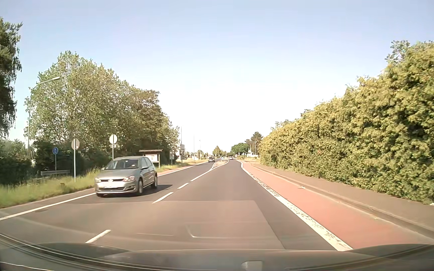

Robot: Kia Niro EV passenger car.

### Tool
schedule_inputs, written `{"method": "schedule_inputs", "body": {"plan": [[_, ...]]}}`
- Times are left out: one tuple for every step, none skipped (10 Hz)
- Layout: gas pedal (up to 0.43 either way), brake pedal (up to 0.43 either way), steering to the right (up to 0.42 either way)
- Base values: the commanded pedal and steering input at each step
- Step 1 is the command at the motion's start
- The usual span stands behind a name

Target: Follow the waypoints while adhering to traffic rules and regulations

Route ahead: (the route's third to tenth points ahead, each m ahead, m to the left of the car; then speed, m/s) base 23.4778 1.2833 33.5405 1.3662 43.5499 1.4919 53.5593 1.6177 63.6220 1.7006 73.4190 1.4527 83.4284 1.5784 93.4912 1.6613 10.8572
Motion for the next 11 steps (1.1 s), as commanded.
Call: {"method": "schedule_inputs", "body": {"plan": [[0.331,0.018,-0.003],[0.331,0.018,-0.002],[0.331,0.018,-0.002],[0.331,0.018,-0.002],[0.331,0.018,-0.002],[0.331,0.018,-0.002],[0.319,0.018,-0.002],[0.319,0.018,0.000],[0.319,0.018,0.002],[0.319,0.018,0.002],[0.319,0.018,0.002]]}}
